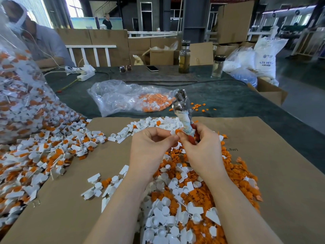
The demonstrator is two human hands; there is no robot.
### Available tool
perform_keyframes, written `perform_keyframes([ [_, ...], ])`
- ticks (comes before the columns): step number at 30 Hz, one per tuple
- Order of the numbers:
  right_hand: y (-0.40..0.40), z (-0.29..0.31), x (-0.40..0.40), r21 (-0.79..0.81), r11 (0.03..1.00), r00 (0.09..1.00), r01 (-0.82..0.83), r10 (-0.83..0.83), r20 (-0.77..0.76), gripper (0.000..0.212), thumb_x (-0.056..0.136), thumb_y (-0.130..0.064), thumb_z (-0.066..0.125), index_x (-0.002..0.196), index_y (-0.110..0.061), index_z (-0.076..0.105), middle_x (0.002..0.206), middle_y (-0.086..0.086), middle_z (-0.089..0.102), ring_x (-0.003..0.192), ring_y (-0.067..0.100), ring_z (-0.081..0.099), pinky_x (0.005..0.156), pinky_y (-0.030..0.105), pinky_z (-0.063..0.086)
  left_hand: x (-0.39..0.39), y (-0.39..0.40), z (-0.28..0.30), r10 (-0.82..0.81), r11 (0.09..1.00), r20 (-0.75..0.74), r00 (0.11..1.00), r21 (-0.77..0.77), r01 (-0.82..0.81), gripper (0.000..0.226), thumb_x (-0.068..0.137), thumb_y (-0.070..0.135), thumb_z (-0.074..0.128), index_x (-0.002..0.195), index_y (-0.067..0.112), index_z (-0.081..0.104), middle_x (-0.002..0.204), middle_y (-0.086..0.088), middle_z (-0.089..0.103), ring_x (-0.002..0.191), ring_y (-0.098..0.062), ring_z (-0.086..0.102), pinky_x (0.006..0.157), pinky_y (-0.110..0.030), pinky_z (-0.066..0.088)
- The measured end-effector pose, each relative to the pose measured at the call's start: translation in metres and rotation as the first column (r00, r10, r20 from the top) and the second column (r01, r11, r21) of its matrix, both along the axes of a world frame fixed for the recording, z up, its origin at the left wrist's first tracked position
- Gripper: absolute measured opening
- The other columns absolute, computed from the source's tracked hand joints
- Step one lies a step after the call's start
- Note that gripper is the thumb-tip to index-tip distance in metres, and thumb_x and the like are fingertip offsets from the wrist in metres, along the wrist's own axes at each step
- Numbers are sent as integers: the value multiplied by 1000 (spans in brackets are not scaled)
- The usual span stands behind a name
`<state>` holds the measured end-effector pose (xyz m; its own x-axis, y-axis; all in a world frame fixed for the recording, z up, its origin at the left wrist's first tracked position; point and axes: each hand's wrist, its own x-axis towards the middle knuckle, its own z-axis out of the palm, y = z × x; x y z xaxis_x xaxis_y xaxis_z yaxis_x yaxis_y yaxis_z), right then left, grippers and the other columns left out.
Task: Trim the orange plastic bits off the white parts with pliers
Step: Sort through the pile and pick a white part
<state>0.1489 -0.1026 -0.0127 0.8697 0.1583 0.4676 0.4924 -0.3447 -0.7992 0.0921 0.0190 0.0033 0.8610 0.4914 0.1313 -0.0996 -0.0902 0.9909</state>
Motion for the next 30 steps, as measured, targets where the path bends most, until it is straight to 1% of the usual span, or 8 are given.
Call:
perform_keyframes([
  [7, -1, 0, 3, -76, 997, 1000, -3, 3, -9, 16, 88, -30, 68, 102, -24, 66, 81, -16, 64, 74, 3, 62, 62, 23, 53, 0, -3, 1, 45, 997, -26, 999, 56, -44, 11, 76, 15, 84, 75, 18, 74, 67, 4, 74, 61, -4, 69, 60, -14, 53],
  [9, -1, -1, 4, -82, 997, 1000, -15, 14, -10, 16, 89, -27, 67, 104, -22, 67, 78, -17, 62, 71, 0, 60, 57, 14, 44, 0, -3, 1, 69, 996, -37, 997, 56, -67, 11, 76, 19, 85, 76, 18, 74, 67, 5, 74, 62, -5, 70, 63, -18, 55],
  [14, -2, 2, 3, -90, 993, 997, -76, 74, -26, 13, 89, -21, 67, 102, -20, 67, 70, -15, 60, 66, -4, 57, 52, 9, 41, 2, -4, 0, 135, 989, -50, 990, 66, -131, 13, 77, 26, 84, 74, 19, 73, 67, 6, 74, 67, -9, 71, 72, -30, 58],
  [17, -4, 4, 2, -86, 988, 990, -126, 121, -66, 13, 89, -23, 66, 102, -23, 67, 73, -13, 62, 70, -2, 58, 54, 12, 44, 3, -3, -2, 152, 986, -54, 987, 83, -147, 13, 81, 27, 80, 73, 21, 72, 69, 6, 74, 73, -12, 73, 76, -34, 59],
  [21, -10, 7, 2, -22, 973, 959, -228, 220, -180, 6, 88, -22, 65, 92, -27, 67, 80, 0, 66, 76, 16, 62, 63, 27, 53, 5, 1, -3, 164, 982, -38, 986, 97, -159, 11, 85, 24, 77, 77, 21, 70, 70, 9, 74, 69, -6, 72, 67, -21, 55],
  [24, -19, 8, 4, 19, 946, 906, -322, 314, -285, 4, 87, -19, 67, 90, -21, 67, 81, 2, 65, 73, 18, 63, 59, 20, 52, 5, 6, -3, 166, 983, -1, 986, 80, -165, 8, 87, 21, 76, 82, 16, 70, 71, 7, 75, 69, -6, 71, 63, -16, 54],
  [27, -24, 9, 5, -59, 923, 880, -381, 343, -329, 5, 87, -21, 69, 90, -23, 65, 77, -3, 65, 72, 14, 63, 60, 18, 50, 5, 12, -3, 158, 987, 57, 986, 25, -160, 5, 89, 16, 73, 85, 14, 70, 69, 8, 74, 69, -4, 71, 65, -14, 54],
  [30, -26, 11, 3, -118, 897, 859, -426, 360, -363, 12, 85, -24, 69, 94, -18, 64, 87, 4, 66, 81, 19, 64, 75, 33, 53, 3, 16, -3, 150, 989, 115, 982, -31, -148, 6, 90, 12, 71, 85, 13, 68, 69, 8, 73, 68, -5, 71, 67, -14, 55],
])
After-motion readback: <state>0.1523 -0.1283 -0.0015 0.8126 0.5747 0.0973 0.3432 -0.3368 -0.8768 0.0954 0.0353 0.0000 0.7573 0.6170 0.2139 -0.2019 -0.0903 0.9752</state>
